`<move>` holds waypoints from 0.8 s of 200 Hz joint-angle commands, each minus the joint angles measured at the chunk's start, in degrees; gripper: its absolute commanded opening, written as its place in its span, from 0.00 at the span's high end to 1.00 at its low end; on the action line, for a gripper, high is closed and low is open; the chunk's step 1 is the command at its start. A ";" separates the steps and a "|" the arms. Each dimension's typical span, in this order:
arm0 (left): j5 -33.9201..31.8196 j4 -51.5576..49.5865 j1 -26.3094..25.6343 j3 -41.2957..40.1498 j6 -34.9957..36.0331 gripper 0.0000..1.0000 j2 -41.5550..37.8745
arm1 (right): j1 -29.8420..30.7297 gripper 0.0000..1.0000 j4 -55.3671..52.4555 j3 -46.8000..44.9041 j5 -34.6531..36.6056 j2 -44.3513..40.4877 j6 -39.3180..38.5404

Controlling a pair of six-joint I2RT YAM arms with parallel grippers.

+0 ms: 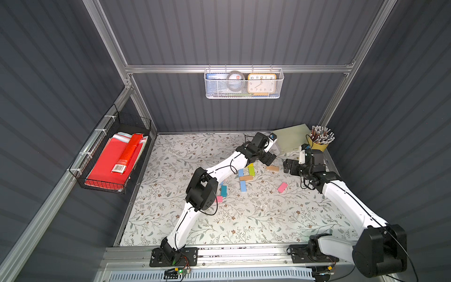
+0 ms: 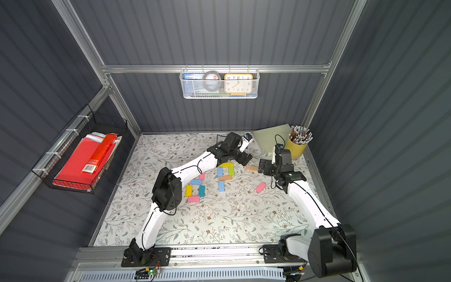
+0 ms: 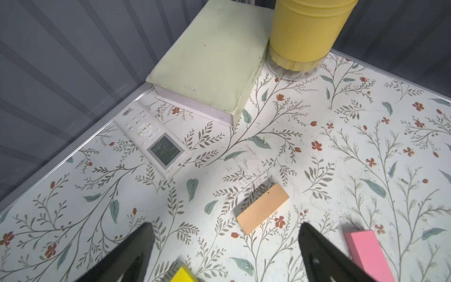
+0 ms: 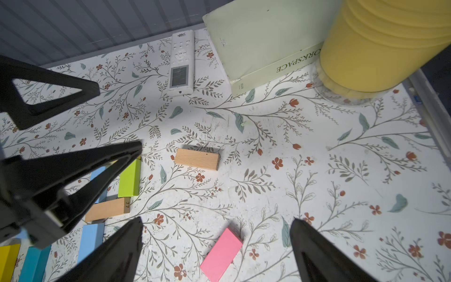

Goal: Assemble the number 8 with building blocks
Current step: Pick up the building block from the center of the board.

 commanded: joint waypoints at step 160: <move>6.54 -3.61 -1.68 8.36 6.76 0.06 14.68 | -3.83 0.01 0.03 -3.29 -6.39 -3.11 2.04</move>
